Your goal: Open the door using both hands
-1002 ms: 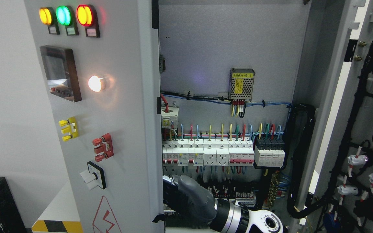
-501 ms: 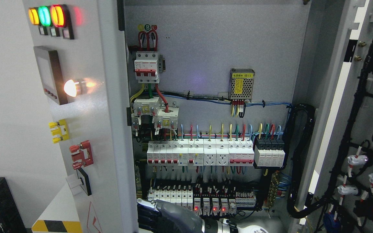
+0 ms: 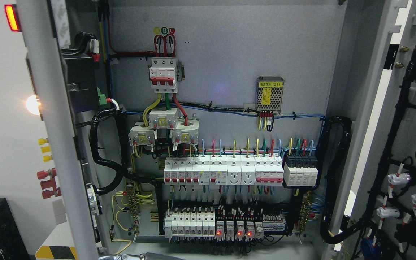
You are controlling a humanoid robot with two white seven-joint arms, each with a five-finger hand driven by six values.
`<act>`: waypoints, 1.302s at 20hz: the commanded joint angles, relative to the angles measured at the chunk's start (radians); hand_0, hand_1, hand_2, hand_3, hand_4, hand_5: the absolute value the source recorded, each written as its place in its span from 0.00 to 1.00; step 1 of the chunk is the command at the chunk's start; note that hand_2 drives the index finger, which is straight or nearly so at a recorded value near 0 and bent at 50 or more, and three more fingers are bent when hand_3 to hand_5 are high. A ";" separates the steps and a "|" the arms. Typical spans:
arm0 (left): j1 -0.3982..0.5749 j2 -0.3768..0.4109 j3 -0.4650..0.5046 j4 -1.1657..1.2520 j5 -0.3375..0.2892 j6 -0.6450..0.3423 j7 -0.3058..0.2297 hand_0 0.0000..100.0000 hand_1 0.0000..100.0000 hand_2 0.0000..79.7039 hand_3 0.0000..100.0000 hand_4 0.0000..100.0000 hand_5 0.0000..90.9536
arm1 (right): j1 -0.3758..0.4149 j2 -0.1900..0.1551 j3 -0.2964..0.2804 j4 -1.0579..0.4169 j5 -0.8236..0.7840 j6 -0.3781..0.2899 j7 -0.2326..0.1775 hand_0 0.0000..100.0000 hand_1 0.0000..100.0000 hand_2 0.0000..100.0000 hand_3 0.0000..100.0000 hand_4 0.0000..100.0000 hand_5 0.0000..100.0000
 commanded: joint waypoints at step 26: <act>-0.002 0.000 0.000 0.000 0.002 0.000 0.000 0.00 0.00 0.00 0.00 0.00 0.00 | -0.025 0.112 0.069 0.032 0.136 0.057 -0.002 0.00 0.00 0.00 0.00 0.00 0.00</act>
